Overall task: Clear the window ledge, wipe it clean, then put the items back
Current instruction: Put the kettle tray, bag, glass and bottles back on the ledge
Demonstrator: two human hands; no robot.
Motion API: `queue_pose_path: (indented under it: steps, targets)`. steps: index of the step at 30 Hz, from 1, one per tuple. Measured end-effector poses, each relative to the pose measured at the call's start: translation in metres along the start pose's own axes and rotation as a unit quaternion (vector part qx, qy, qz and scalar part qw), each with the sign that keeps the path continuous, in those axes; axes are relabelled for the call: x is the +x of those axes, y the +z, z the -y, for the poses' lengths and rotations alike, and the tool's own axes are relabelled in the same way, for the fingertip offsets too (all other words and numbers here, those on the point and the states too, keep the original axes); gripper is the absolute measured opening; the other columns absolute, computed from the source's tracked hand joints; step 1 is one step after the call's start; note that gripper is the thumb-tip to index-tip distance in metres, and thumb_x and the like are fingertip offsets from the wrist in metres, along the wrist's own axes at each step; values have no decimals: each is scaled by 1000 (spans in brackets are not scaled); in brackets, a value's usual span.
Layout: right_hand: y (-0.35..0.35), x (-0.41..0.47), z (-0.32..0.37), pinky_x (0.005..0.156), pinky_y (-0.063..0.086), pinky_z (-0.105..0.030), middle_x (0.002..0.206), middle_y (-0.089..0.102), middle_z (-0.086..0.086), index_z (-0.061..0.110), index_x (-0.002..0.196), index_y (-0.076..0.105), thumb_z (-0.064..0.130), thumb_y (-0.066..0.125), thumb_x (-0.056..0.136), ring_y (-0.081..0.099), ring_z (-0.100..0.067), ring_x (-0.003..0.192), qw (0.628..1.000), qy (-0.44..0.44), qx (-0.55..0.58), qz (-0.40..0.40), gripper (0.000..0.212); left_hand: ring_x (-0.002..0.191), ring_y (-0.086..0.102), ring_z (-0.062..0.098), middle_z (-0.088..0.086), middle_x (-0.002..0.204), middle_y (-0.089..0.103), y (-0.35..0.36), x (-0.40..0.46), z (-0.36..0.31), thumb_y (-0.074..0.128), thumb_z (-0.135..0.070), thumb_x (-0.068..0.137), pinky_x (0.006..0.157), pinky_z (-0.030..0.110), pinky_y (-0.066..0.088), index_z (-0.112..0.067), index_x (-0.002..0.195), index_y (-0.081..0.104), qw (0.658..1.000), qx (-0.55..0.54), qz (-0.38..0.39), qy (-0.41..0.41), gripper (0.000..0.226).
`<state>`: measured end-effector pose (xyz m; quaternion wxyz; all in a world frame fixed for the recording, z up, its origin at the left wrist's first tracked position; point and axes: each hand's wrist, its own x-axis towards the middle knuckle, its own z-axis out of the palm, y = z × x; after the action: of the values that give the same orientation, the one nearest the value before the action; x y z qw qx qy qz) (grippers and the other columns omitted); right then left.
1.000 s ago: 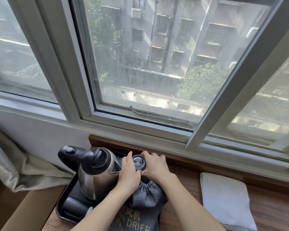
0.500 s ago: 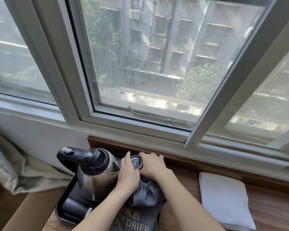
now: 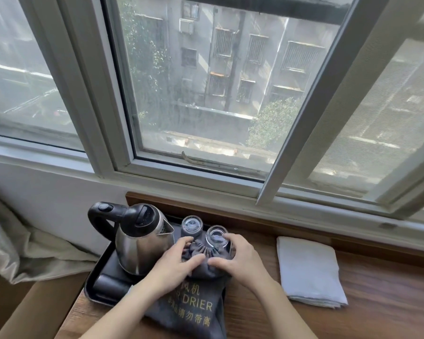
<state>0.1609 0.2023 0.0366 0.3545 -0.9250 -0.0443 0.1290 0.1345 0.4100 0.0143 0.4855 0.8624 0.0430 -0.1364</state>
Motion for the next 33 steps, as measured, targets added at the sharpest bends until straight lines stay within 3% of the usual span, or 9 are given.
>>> queue_pose_path:
  steps: [4,7,9,11,15,24,28,31,33]
  targets:
    - [13,-27,-16,90,45,-19,113,50,15,33,119,58,53,87,59,53,-1,102,998,31,37,-27,70,113,58,5,-10,123,60,-2,1,-2,72,-65,55,105,35,44,-27,132,50,998,-47,-1,-36,88]
    - [22,-36,-20,82,49,-25,97,61,12,33,95,65,53,81,63,58,-2,88,997,54,46,-5,42,96,66,1,-12,99,73,4,4,-2,71,-53,59,96,37,51,-28,105,63,999,-37,1,-14,53]
    - [25,-38,-23,80,52,-33,83,66,9,32,79,65,47,78,68,61,-4,79,996,61,53,-35,23,88,68,5,-10,89,74,7,2,-5,70,-42,68,91,40,52,-25,91,63,999,-30,-14,5,29]
    - [22,-38,-23,76,52,-36,72,67,8,30,72,63,40,77,73,61,-7,71,994,63,65,-67,18,82,67,5,-9,83,73,7,-4,-11,70,-27,81,87,38,51,-23,84,61,999,-22,-38,24,10]
    - [6,-38,-13,62,43,-27,61,61,8,24,72,61,35,75,81,53,-5,60,992,37,68,-104,19,71,59,-1,-9,76,67,4,-15,-23,66,-19,90,74,27,44,-26,79,56,995,-16,-82,54,16]
    - [-32,-8,27,65,45,-28,68,64,6,25,74,64,30,71,87,58,-6,67,981,-35,71,-176,16,75,57,7,-4,81,64,-9,-7,-62,56,-29,98,70,26,45,-21,89,58,977,-95,-167,90,11]
    - [-34,4,32,63,43,-28,68,63,5,27,71,62,33,71,87,58,-9,68,982,-31,66,-176,20,88,60,14,-5,90,64,-10,-1,-65,55,-27,98,76,29,45,-21,99,57,976,-101,-177,73,7]
    - [-25,10,24,68,44,-35,71,63,4,25,74,60,38,69,88,60,-18,73,985,-4,55,-165,21,109,56,13,-4,115,62,-1,4,-62,54,-28,98,92,28,42,-20,125,50,985,-79,-140,55,28]
    - [-13,8,15,74,49,-35,81,68,6,26,88,63,41,68,88,63,-20,82,990,13,45,-133,15,122,48,10,-3,134,53,8,4,-55,55,-28,98,100,24,36,-19,141,39,992,-60,-100,56,47]
